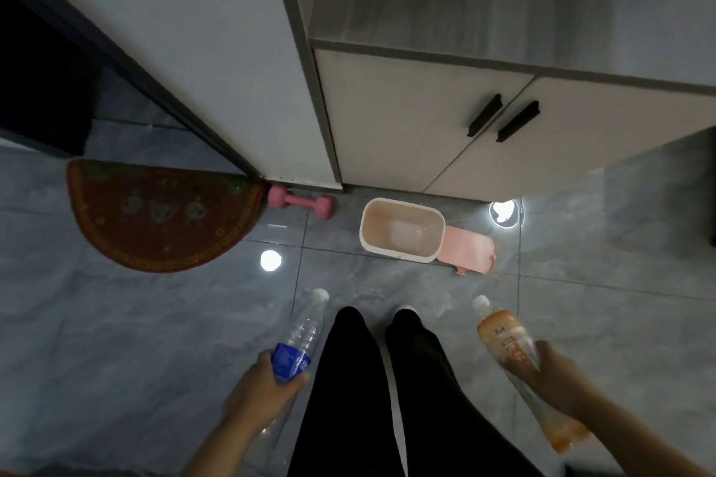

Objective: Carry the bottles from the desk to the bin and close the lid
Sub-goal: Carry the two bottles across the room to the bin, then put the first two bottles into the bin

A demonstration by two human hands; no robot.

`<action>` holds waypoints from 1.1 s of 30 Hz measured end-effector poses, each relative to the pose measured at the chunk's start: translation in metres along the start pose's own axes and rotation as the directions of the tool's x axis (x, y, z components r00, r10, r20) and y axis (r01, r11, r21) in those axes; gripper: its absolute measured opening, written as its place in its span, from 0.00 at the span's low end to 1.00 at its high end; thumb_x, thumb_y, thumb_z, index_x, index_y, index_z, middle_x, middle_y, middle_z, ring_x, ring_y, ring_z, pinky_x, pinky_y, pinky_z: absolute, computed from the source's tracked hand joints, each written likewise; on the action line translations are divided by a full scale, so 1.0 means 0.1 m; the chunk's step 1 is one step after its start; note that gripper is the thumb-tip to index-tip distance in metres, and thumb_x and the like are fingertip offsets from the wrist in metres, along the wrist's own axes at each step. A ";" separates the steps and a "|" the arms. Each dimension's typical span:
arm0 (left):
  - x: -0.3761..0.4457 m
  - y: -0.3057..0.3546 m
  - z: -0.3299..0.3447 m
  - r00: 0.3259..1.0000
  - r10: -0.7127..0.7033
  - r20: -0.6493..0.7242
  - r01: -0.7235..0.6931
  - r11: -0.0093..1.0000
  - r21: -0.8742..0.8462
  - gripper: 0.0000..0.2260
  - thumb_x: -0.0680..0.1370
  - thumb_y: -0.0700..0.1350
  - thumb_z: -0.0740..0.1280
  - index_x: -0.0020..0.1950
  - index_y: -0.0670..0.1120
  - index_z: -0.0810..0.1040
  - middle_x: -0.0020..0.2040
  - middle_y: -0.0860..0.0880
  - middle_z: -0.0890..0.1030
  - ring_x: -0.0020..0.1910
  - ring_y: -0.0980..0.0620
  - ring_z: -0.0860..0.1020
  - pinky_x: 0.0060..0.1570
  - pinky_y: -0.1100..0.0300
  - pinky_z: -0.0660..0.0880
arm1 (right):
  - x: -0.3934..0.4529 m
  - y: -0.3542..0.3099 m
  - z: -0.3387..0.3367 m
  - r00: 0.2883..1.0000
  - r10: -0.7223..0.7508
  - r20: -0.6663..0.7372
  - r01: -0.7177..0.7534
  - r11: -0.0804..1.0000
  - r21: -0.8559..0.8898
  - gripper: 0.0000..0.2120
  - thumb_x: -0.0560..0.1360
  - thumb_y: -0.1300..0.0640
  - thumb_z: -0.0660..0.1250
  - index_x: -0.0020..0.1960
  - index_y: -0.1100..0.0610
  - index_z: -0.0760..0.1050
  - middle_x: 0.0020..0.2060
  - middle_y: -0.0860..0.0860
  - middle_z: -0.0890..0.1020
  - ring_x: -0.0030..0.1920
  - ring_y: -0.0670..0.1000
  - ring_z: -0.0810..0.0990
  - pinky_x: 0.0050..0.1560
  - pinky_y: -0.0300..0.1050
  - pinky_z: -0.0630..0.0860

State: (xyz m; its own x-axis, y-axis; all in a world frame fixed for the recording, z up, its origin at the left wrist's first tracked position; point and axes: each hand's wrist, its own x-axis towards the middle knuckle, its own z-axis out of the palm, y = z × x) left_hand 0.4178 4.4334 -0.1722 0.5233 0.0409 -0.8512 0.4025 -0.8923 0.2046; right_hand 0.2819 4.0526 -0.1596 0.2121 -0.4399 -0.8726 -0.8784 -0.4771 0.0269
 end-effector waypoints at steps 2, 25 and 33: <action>0.21 0.21 -0.02 0.997 0.057 0.043 -0.059 0.997 0.040 0.23 0.67 0.57 0.71 0.57 0.49 0.72 0.51 0.48 0.81 0.49 0.47 0.79 0.51 0.57 0.75 | 0.06 -0.14 0.04 0.999 -0.033 -0.007 0.033 0.999 0.019 0.23 0.71 0.39 0.65 0.54 0.56 0.66 0.51 0.58 0.80 0.51 0.59 0.79 0.43 0.44 0.68; 3.53 2.30 1.51 0.717 0.651 0.251 -0.502 0.231 0.833 0.29 0.72 0.55 0.66 0.70 0.47 0.63 0.64 0.44 0.71 0.58 0.43 0.74 0.43 0.54 0.67 | 2.45 -0.90 0.95 0.933 -0.289 -0.212 0.329 0.926 0.186 0.38 0.59 0.23 0.51 0.61 0.45 0.62 0.44 0.41 0.75 0.40 0.44 0.76 0.35 0.37 0.71; 4.42 2.54 2.22 0.666 0.656 0.356 -0.460 -0.015 0.888 0.20 0.77 0.46 0.61 0.69 0.43 0.65 0.66 0.41 0.70 0.62 0.43 0.71 0.59 0.51 0.71 | 2.98 -0.93 1.13 0.937 -0.310 -0.159 0.329 0.938 0.107 0.39 0.60 0.23 0.54 0.66 0.40 0.56 0.57 0.41 0.76 0.47 0.43 0.77 0.37 0.32 0.68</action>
State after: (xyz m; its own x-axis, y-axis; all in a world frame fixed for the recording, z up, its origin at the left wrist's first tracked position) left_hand 0.5840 4.1251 -0.6038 0.3448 -0.7180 -0.6046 -0.9137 -0.4044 -0.0409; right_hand 0.3781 4.0514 -0.4773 0.5394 -0.3850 -0.7489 -0.8002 -0.5112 -0.3135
